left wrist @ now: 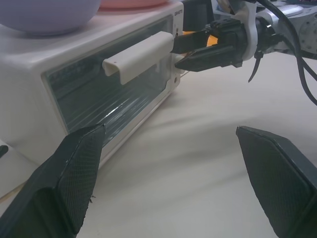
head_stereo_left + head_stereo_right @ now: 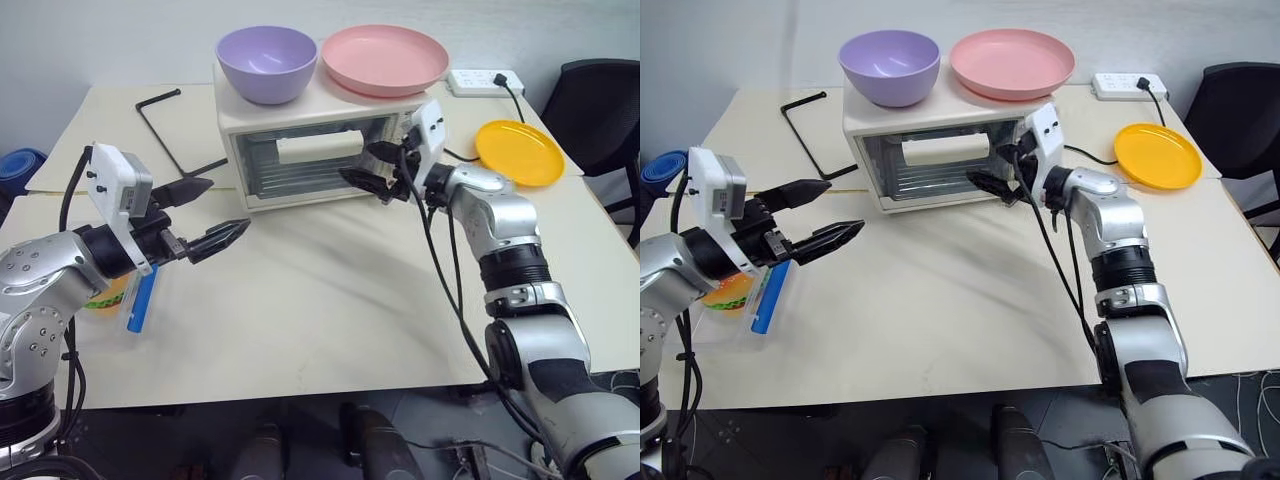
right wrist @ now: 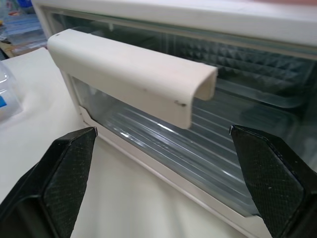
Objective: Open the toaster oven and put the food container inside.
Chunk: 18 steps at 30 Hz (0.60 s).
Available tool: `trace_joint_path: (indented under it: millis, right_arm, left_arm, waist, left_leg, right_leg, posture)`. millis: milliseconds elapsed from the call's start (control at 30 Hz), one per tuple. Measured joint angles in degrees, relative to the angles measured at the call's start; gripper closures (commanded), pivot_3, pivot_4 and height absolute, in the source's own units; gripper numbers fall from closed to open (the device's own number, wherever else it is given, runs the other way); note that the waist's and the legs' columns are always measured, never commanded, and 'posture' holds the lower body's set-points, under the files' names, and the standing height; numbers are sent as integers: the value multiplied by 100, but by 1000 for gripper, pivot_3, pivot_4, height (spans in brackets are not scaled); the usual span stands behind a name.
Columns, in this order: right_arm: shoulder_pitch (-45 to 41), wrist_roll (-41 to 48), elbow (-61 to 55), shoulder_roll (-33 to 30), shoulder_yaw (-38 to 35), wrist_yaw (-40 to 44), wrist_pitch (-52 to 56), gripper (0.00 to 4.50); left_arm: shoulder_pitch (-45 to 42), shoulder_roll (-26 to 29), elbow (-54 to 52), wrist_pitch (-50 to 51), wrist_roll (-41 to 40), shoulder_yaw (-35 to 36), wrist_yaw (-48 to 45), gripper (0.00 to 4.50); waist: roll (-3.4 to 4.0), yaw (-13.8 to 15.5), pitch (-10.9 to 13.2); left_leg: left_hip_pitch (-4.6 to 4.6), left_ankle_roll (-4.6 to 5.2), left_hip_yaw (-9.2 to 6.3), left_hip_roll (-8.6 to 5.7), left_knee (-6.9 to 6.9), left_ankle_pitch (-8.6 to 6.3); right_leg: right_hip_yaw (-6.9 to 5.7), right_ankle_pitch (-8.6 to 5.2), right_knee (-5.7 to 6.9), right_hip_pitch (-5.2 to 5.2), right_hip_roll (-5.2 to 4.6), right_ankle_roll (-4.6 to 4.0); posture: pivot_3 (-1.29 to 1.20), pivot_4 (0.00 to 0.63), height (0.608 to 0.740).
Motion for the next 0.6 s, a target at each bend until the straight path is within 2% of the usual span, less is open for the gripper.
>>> trace_joint_path:
  millis: [100, 300, 567, 600]
  right_arm:
    - [9, 4, -154, 47, 62, 196, 23, 45]
    - [499, 156, -1115, -10, 91, 470, 343, 45]
    - [1749, 428, -2675, -160, 165, 572, 1000, 45]
    - [1855, 449, -2810, -158, 184, 567, 1034, 11]
  left_arm:
    - [19, -1, 21, -36, 32, 1, 54, 0]
    - [-43, 25, 254, -188, 229, -26, 97, 0]
    - [-1213, 151, 1318, -618, 876, -670, -95, 0]
    - [-1368, 143, 1458, -688, 953, -788, -164, 194]
  waist:
    - [0, 4, 0]
    - [0, -13, 0]
    - [0, -26, 0]
    - [0, -33, 0]
  left_leg:
    - [-30, -9, 5, -2, 2, 5]
    - [-27, -10, 8, 2, 1, 5]
    - [-16, -10, 28, 0, 3, 6]
    - [-16, -10, 32, 1, 3, 6]
  right_leg:
    - [3, 0, 16, -43, -2, 0]
    - [5, 0, 23, -43, 4, 0]
    - [-1, 0, 46, -49, 13, 0]
    - [-2, 0, 47, -52, 14, 0]
  posture:
    - [0, 150, 740]
    - [0, 150, 740]
    - [0, 150, 740]
    - [0, 150, 740]
